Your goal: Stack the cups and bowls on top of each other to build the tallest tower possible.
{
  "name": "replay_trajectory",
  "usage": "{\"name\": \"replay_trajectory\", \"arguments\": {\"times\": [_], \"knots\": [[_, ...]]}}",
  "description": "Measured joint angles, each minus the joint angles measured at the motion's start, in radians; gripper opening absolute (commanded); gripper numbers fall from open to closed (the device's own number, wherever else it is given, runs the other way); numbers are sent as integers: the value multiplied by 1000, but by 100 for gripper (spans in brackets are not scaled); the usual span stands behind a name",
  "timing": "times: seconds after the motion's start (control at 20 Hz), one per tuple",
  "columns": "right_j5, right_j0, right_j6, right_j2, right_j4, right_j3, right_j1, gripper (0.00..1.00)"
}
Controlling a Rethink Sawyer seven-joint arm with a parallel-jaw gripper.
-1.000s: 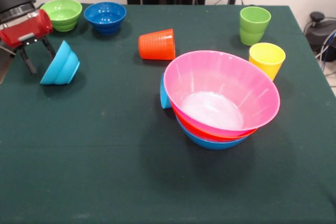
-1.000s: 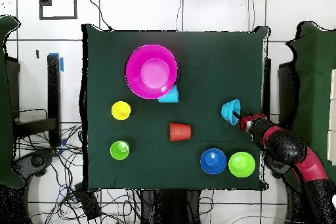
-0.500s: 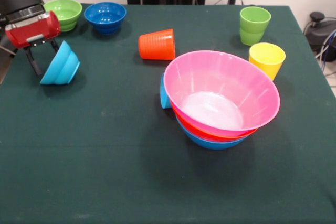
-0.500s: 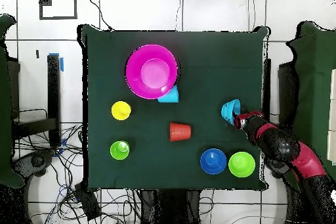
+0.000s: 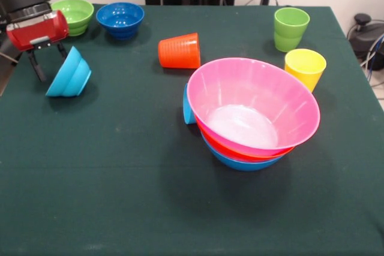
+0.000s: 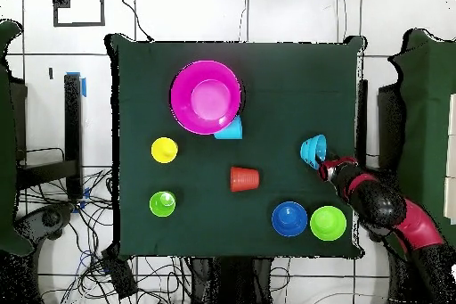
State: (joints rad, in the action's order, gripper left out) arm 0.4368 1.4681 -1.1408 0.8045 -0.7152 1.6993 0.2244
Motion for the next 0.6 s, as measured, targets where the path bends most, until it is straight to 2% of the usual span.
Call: {"name": "replay_trajectory", "arguments": {"times": [0.6], "knots": [[0,0,0,-15,12,1,-1,100]]}}
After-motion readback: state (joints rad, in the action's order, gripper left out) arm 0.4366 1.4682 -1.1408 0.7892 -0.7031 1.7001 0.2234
